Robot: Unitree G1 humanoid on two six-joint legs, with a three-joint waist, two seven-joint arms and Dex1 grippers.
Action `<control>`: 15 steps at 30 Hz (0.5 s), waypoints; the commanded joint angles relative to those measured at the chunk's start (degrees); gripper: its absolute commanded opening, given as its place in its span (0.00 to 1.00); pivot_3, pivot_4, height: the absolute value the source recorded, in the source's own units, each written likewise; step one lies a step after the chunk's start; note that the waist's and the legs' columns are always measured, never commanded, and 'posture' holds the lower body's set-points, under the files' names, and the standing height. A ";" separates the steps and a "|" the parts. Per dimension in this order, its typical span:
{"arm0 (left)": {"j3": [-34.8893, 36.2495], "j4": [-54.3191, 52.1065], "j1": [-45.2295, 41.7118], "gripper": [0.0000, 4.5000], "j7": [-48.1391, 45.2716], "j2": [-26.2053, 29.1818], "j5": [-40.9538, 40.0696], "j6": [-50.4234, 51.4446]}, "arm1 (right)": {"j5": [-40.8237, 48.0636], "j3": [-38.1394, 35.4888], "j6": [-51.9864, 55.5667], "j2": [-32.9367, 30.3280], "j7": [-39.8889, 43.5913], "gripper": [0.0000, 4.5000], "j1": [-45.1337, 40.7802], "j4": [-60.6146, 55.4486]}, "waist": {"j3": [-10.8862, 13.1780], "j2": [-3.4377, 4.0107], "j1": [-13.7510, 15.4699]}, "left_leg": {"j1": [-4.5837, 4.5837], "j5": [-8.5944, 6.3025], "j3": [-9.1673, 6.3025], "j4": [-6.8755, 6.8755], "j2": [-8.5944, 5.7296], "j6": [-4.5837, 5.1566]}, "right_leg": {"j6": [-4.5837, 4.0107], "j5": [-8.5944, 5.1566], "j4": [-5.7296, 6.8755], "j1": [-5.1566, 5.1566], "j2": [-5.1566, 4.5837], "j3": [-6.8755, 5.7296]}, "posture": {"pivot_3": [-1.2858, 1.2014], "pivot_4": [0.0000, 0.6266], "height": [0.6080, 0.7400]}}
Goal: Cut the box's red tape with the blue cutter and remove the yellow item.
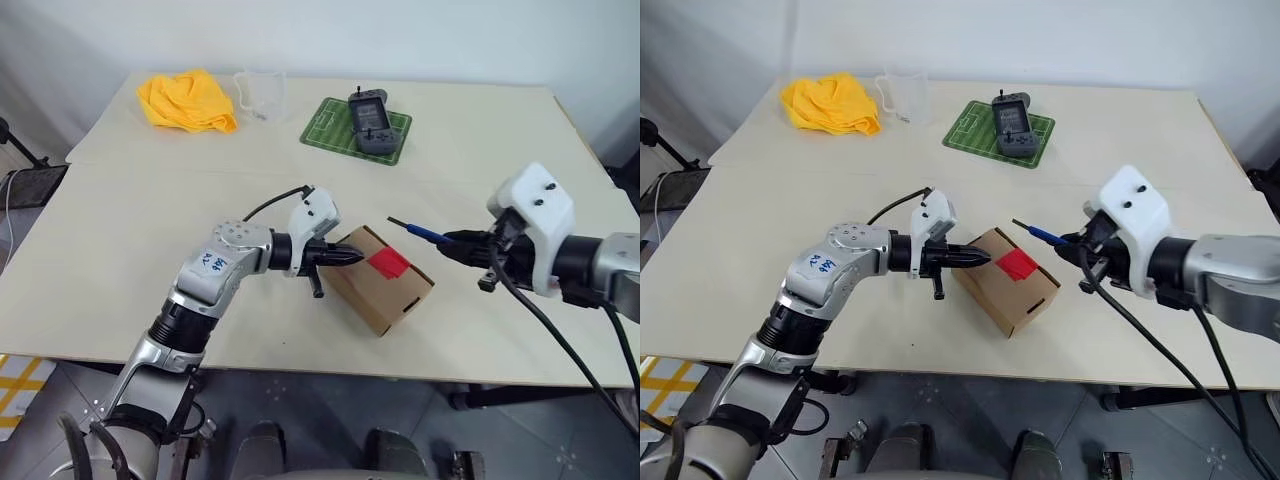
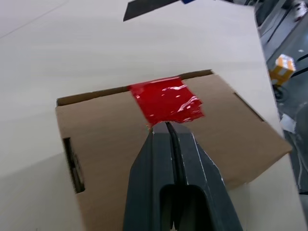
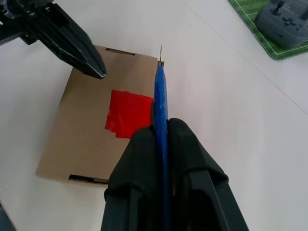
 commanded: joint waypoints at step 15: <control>-2.34 -0.69 0.52 0.00 2.58 -1.73 2.33 4.42 | 7.87 10.04 20.58 12.73 -21.29 0.02 -17.15 7.88 | -0.01 0.01 0.17 | -0.01 0.00 0.00 0.01 0.00 0.00 | 0.00 0.00 0.05 -0.01 0.00 0.00 | 0.52 0.24 1.00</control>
